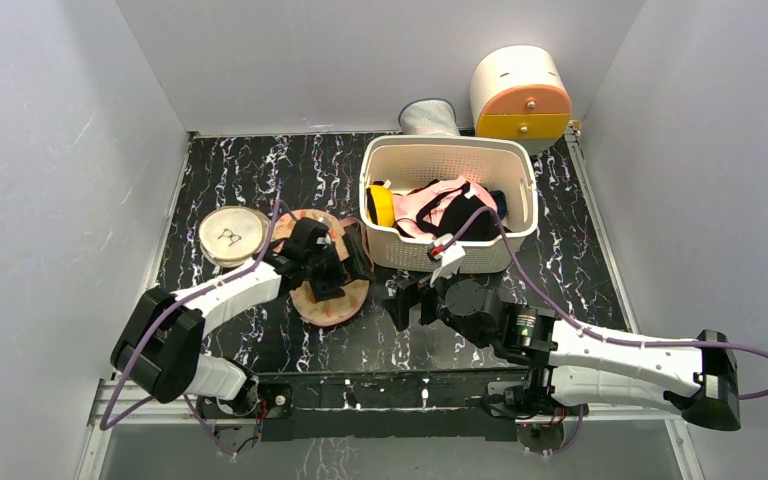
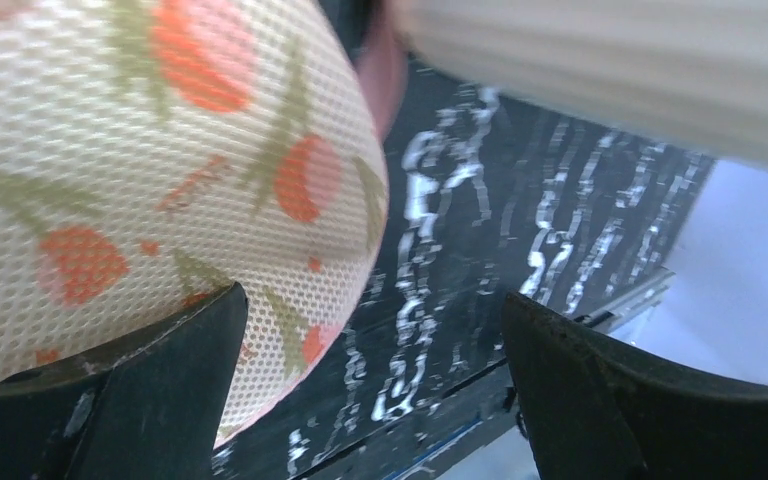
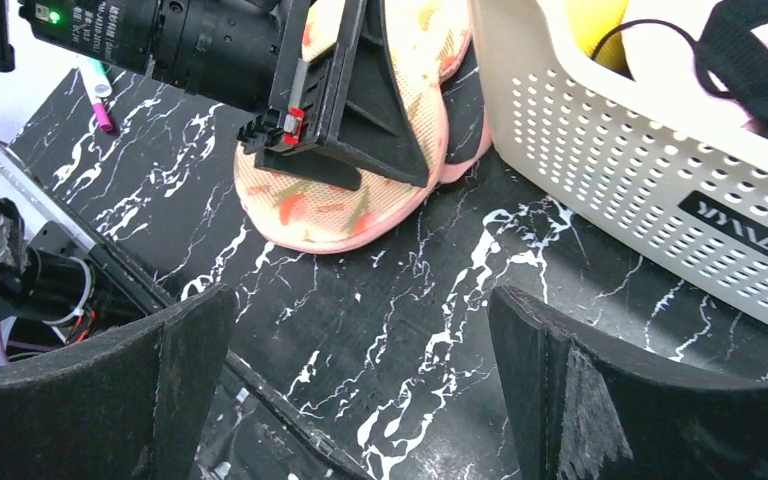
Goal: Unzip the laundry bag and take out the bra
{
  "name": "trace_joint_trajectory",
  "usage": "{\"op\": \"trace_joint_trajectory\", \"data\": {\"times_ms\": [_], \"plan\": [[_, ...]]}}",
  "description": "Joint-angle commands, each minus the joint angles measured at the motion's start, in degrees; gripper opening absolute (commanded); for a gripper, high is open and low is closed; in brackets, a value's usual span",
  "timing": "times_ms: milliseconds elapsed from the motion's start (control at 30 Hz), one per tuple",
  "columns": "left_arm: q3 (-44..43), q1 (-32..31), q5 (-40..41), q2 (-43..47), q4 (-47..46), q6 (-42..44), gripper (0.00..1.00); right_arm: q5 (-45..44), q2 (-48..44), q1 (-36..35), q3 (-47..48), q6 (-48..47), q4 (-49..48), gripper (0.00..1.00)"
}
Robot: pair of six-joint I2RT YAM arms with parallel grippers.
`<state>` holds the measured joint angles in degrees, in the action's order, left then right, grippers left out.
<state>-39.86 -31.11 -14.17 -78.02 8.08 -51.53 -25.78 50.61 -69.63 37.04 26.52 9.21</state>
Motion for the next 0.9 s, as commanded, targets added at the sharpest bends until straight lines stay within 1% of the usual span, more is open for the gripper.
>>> {"op": "trace_joint_trajectory", "data": {"times_ms": [0,167,267,333,400,467,700,867], "plan": [[-4.21,-2.38,1.19,0.54,-7.43,-2.41,0.97,-3.47,-2.00,0.20,1.28,0.72,1.60,0.98],[-3.79,-2.42,5.34,7.16,-2.53,4.66,0.98,-3.87,-3.56,0.19,0.25,1.19,1.91,0.98],[-4.54,-2.46,8.87,11.21,6.21,8.87,0.98,-3.52,-3.38,0.19,-0.48,1.50,1.46,0.98],[-5.21,-2.35,13.12,13.79,12.59,10.91,0.98,-3.05,-2.84,0.19,-0.70,1.43,0.98,0.98],[-5.29,-2.25,18.51,16.20,17.62,11.69,0.98,-2.45,-2.04,0.19,-0.89,1.22,0.03,0.98],[-4.81,-2.16,21.91,17.80,20.73,11.11,0.98,-2.04,-0.99,0.19,-0.85,0.91,-0.90,0.98],[-2.56,-2.11,25.62,16.41,23.39,4.82,0.98,-0.06,2.34,0.19,1.04,1.57,-0.95,0.98],[1.10,-2.12,23.87,15.84,18.82,4.35,0.84,1.00,1.12,0.19,-0.44,3.76,-1.15,0.98]]}}
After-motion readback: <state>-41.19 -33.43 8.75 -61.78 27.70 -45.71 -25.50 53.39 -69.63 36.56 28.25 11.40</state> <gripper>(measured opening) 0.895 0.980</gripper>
